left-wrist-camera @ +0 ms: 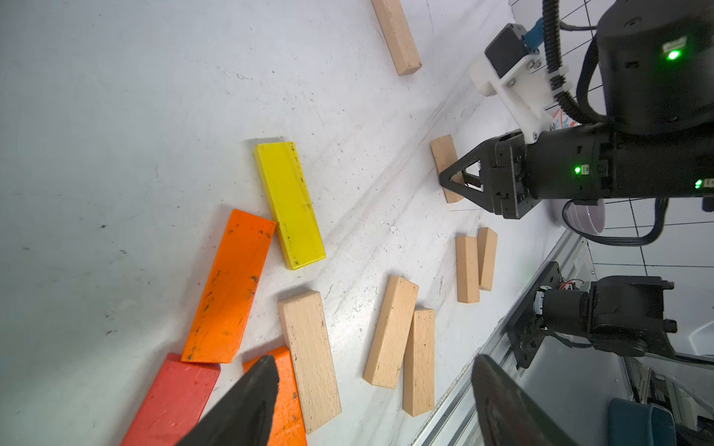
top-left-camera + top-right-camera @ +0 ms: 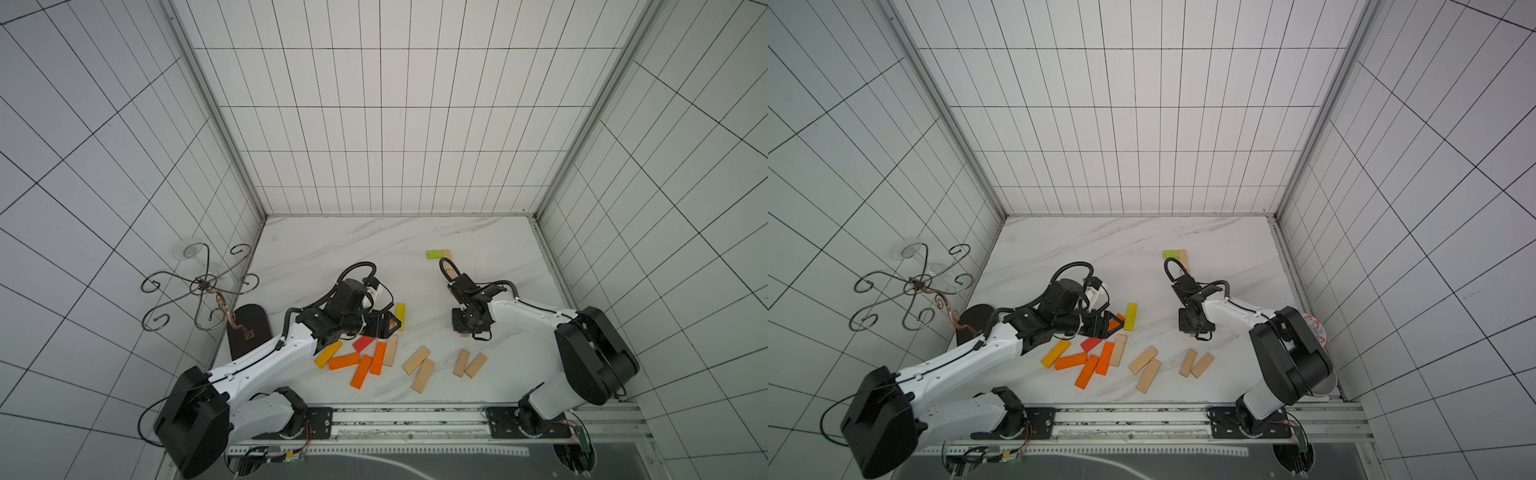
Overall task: Assemble a giraffe with building blocks
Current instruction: Assemble the building block at the center of the board.
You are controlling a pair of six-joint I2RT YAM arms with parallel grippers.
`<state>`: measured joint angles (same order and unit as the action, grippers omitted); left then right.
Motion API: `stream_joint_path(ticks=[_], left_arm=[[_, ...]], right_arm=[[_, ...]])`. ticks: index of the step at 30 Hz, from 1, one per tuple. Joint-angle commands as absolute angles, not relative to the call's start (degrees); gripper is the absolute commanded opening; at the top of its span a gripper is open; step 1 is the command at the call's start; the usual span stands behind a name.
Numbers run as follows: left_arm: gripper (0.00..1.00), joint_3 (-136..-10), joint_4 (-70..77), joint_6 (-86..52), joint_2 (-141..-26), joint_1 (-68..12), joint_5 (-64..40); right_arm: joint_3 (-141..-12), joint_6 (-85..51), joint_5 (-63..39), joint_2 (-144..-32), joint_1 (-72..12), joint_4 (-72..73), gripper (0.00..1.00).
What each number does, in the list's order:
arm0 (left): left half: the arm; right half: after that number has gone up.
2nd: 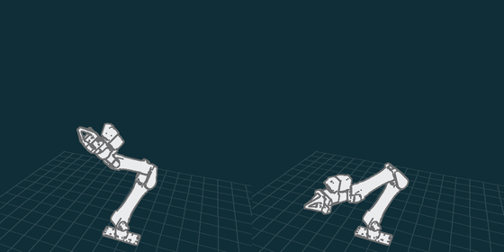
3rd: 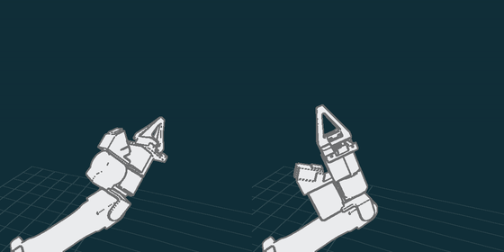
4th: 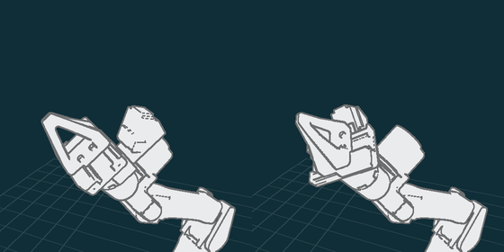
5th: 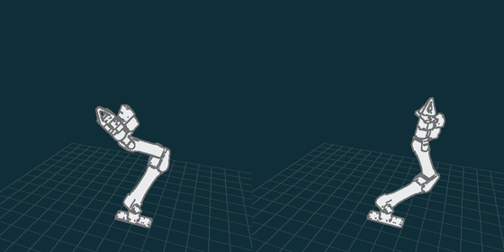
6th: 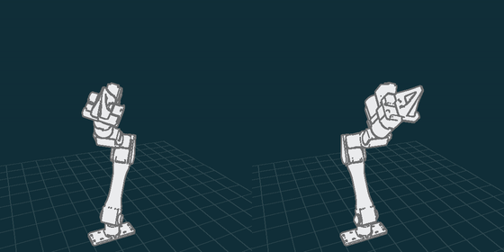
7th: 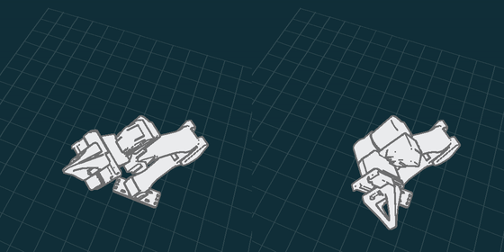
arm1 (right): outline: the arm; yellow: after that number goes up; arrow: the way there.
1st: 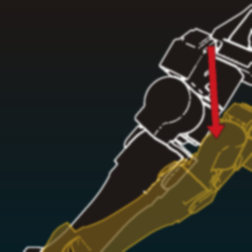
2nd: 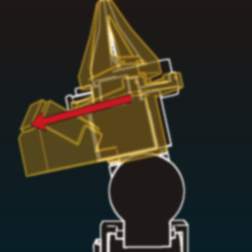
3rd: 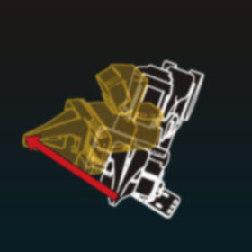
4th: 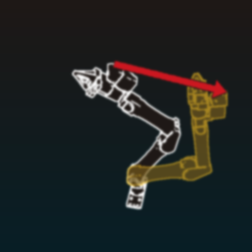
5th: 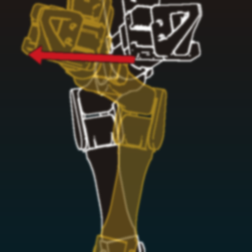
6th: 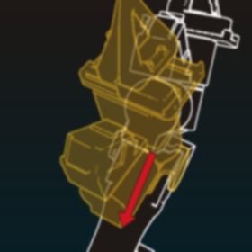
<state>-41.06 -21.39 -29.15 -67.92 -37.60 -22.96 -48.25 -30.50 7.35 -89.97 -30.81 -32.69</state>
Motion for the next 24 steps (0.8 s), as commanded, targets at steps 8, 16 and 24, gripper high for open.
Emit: stream_joint_path(ticks=[8,16,24], left_arm=[[0.79,-43.84,-14.77,-29.18,-71.08,-37.49,-26.1],[0.79,-44.08,-14.68,-28.96,-71.81,-36.85,-26.59],[0.79,-45.16,-14.9,-28.04,-73.73,-36.56,-27.44]], right_arm=[[-54.66,-29.18,5.71,-97.06,-27.68,-31.95,0.12],[-59.29,-29.11,6.21,-101.54,-26.55,-32.06,0.13],[-63.3,-26.94,5.72,-104.97,-25.17,-33.1,0.14]])
